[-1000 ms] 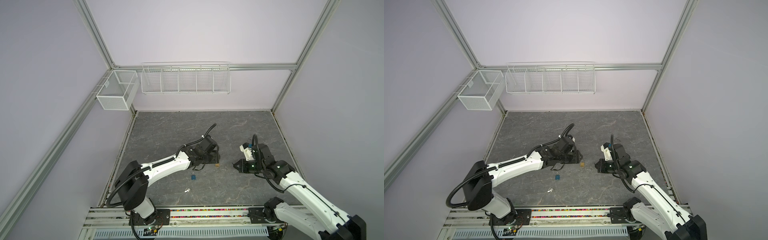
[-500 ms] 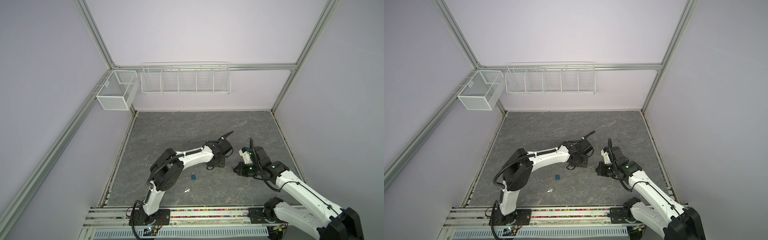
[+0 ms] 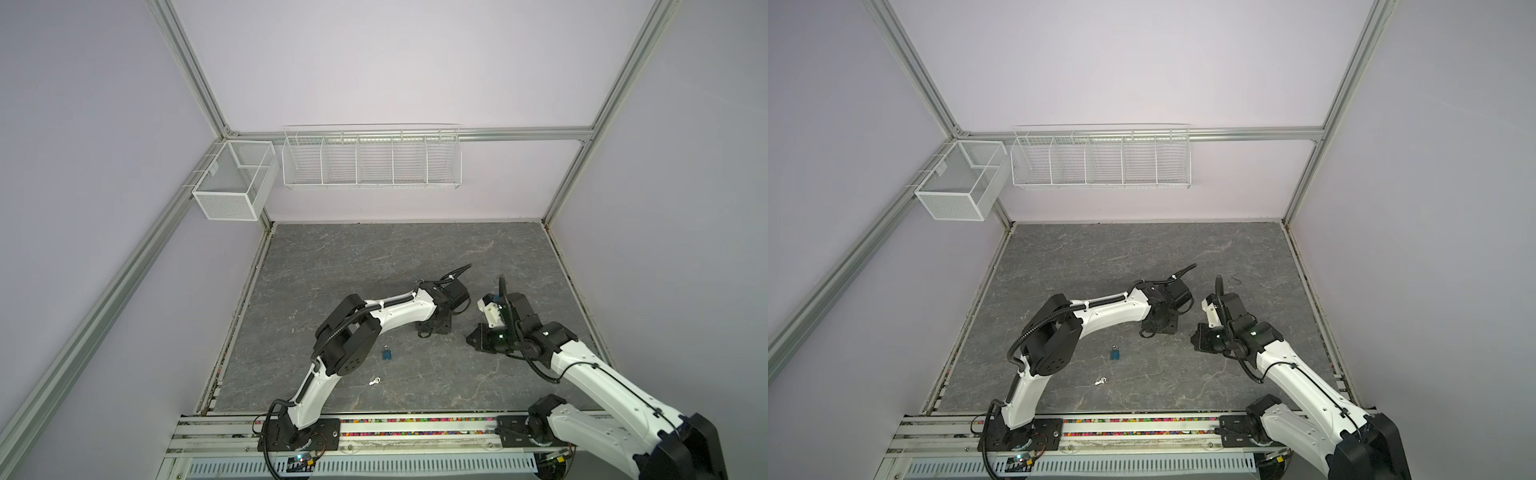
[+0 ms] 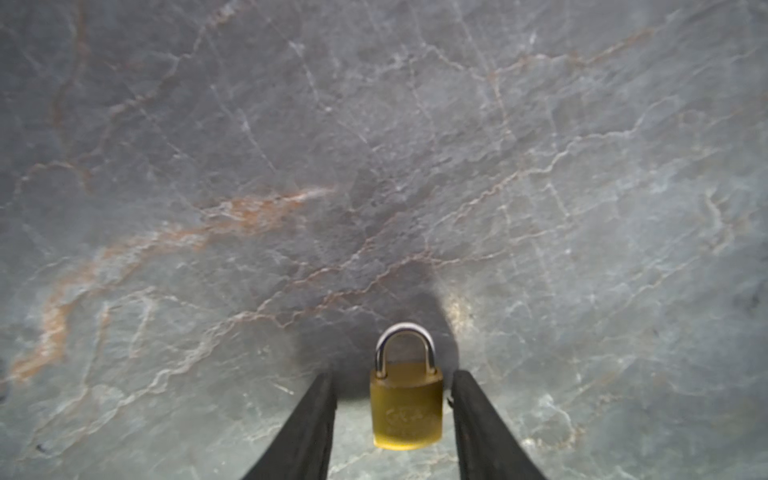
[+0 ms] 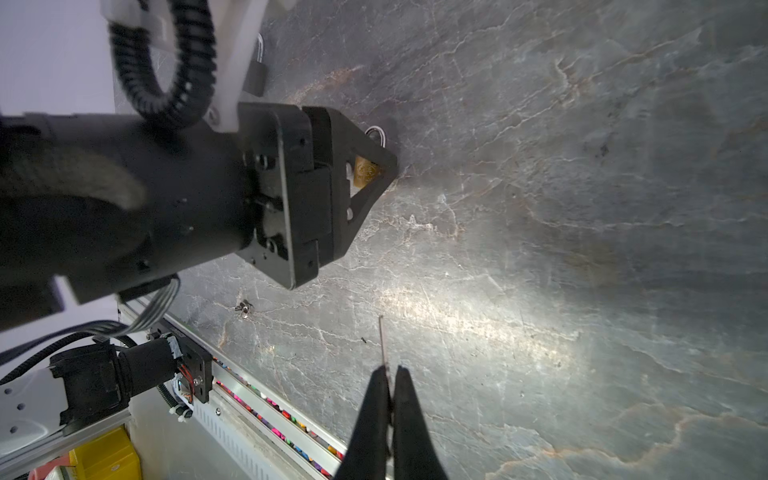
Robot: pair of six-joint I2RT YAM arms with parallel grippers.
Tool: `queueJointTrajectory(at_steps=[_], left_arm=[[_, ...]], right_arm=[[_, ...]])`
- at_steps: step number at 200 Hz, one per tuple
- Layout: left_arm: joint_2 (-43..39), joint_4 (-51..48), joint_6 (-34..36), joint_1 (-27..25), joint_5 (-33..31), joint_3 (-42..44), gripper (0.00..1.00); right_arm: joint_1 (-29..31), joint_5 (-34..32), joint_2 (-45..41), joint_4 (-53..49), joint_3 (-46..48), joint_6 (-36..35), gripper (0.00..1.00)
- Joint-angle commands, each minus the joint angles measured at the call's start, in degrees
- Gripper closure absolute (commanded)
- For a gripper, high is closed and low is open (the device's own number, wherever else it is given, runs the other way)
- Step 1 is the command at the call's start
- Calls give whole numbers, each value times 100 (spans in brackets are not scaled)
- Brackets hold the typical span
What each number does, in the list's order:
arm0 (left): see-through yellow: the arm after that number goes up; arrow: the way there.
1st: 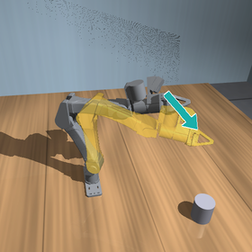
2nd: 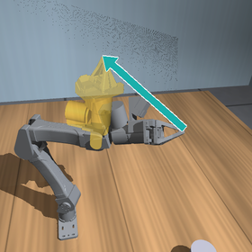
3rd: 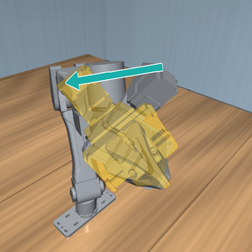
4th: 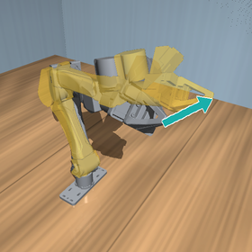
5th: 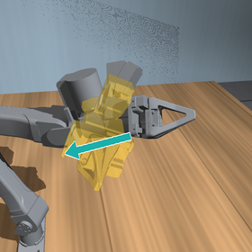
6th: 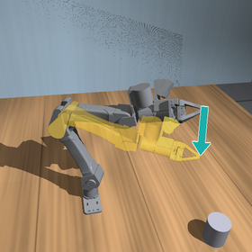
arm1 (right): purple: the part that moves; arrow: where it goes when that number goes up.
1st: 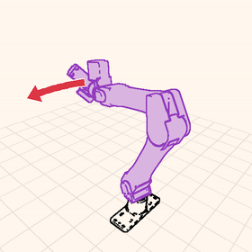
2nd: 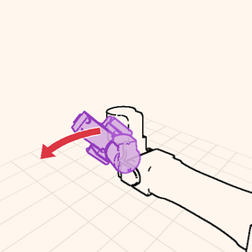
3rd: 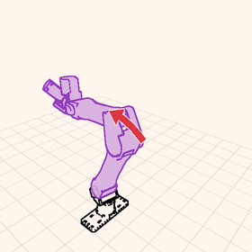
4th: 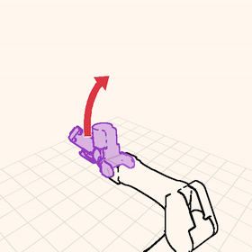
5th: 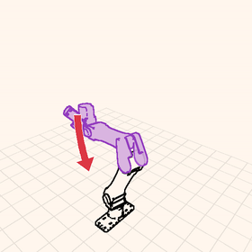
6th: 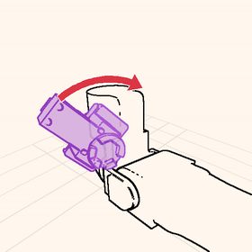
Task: Unlock with the key
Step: 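Lower the left gripper onto the gold padlock while the right gripper lowers the key, then close the left gripper on the gold padlock and lift it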
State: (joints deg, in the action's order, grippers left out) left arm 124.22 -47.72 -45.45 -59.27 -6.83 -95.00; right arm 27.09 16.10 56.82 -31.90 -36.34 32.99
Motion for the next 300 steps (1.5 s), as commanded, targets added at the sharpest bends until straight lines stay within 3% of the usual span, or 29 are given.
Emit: queueJointTrajectory(at_steps=[1,19,110,188,268,300], left_arm=[[225,-255,-80,-14,-74,-153,57],[259,-281,-63,-32,-71,-151,63],[356,-262,-63,-138,-73,-75,64],[165,-39,-149,-129,30,43,75],[-1069,427,-618,146,-106,447,86],[-1835,910,-1029,357,-45,986,88]], right_arm=[[-6,28,13,86,-20,-3,93],[-8,80,22,110,-22,-13,94],[-3,106,29,114,-91,-50,94],[-2,56,34,117,-128,-57,93],[78,193,-87,126,-455,-270,93],[442,-236,-100,-25,-749,-313,93]])
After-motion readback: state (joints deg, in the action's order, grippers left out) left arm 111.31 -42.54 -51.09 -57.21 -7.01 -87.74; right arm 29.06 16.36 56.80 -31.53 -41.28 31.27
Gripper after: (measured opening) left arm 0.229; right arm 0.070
